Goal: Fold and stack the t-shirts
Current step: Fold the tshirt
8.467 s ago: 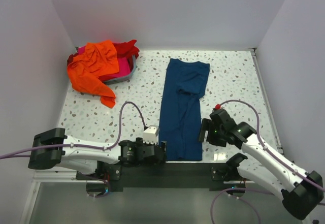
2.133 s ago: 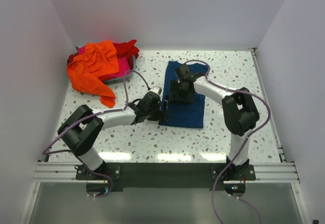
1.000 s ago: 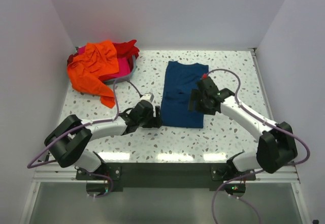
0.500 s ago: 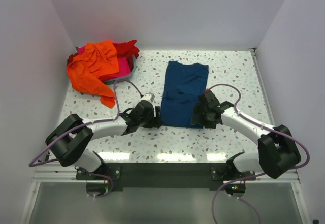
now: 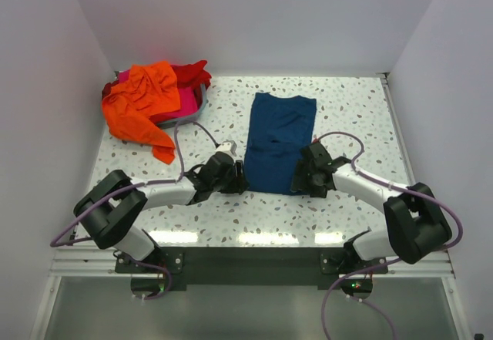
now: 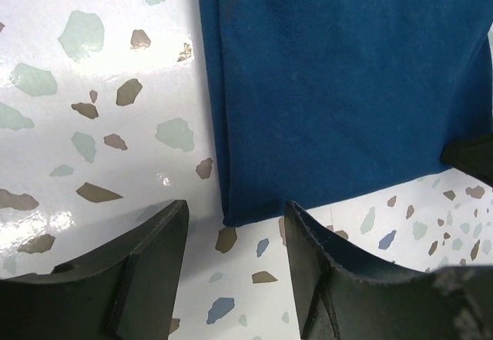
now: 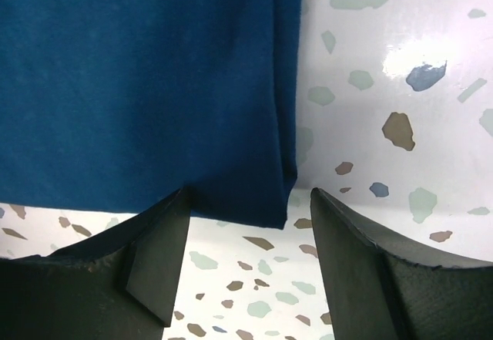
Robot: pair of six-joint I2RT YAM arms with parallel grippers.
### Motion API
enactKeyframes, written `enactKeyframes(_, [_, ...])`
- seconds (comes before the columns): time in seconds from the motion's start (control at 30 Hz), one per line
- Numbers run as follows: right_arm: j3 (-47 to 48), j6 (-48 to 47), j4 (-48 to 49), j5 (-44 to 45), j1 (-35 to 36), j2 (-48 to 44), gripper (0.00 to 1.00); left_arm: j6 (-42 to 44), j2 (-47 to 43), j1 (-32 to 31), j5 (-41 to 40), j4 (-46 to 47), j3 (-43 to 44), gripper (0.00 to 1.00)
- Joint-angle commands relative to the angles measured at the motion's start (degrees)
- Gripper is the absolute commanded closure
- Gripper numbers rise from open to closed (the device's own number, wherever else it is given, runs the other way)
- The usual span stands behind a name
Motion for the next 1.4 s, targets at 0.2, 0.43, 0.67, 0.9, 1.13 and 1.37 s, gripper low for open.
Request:
enactKeyframes(0.2, [-2.3, 1.2, 2.7, 1.6, -1.4, 0.4, 0.36, -0.7, 3.2, -0.8, 1.0, -1.6, -1.5, 0.49])
enactKeyframes(0.43, [-3.4, 1.4, 4.1, 0.4, -1.5, 1.5, 0.46, -0.7, 4.5, -1.0, 0.8, -1.6, -1.0, 0.59])
enactKeyframes(0.67, [-4.2, 1.2, 3.9, 0.1, -1.5, 1.5, 0.59, -0.7, 4.8, -1.1, 0.6, -1.9, -1.0, 0.66])
enactKeyframes(0.9, [-5.9, 1.4, 3.8, 0.8, -1.4, 1.4, 0.73, -0.7, 6.1, -1.5, 0.8, -1.6, -1.0, 0.73])
enactKeyframes(1.13, [-7.2, 1.5, 3.9, 0.7, -1.5, 1.5, 0.87, -0.5, 6.7, -1.5, 0.8, -1.7, -1.0, 0.92])
enactKeyframes(1.37, [-7.8, 1.0, 1.0, 0.3, -1.4, -2.8, 1.0, 0.0, 3.0, -2.4, -0.2, -3.9, -2.4, 1.0])
